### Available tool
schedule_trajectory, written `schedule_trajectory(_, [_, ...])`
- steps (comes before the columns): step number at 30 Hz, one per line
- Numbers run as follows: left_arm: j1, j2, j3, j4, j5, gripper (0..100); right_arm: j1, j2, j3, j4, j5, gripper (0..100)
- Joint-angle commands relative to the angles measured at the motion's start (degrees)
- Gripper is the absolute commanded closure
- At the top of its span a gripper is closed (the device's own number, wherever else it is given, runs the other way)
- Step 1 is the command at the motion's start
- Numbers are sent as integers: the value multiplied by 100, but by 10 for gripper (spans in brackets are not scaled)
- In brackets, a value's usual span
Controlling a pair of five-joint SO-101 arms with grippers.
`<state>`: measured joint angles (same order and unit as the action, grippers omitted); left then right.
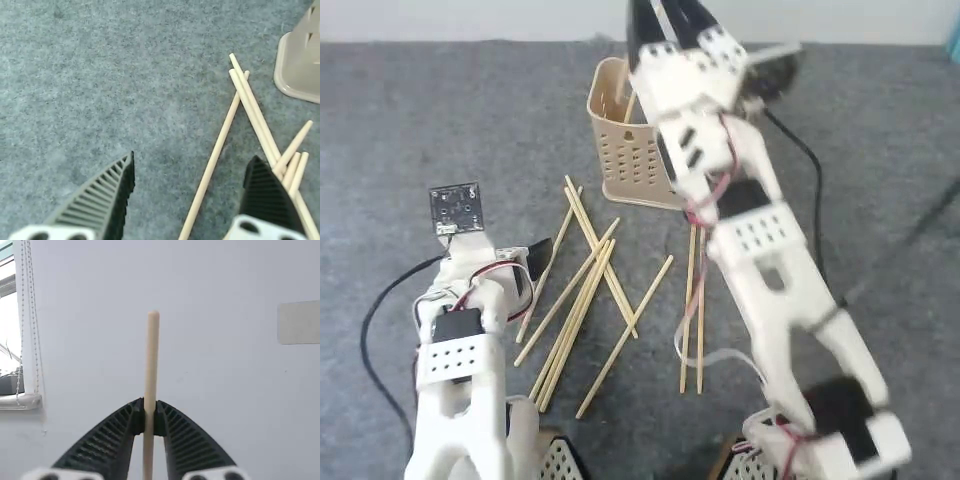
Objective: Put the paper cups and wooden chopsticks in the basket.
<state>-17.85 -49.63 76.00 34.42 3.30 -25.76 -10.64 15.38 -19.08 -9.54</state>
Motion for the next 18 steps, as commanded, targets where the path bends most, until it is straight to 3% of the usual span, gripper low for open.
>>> schedule_trajectory(1, [0, 26, -31, -149, -53, 666, 268, 919, -1310, -119, -62, 991])
schedule_trajectory(13, [0, 26, -31, -158, -53, 666, 277, 1095, -1433, 2607, -88, 986])
schedule_trajectory(18, [0, 26, -31, -158, -62, 666, 163, 400, -1477, 4330, -79, 857])
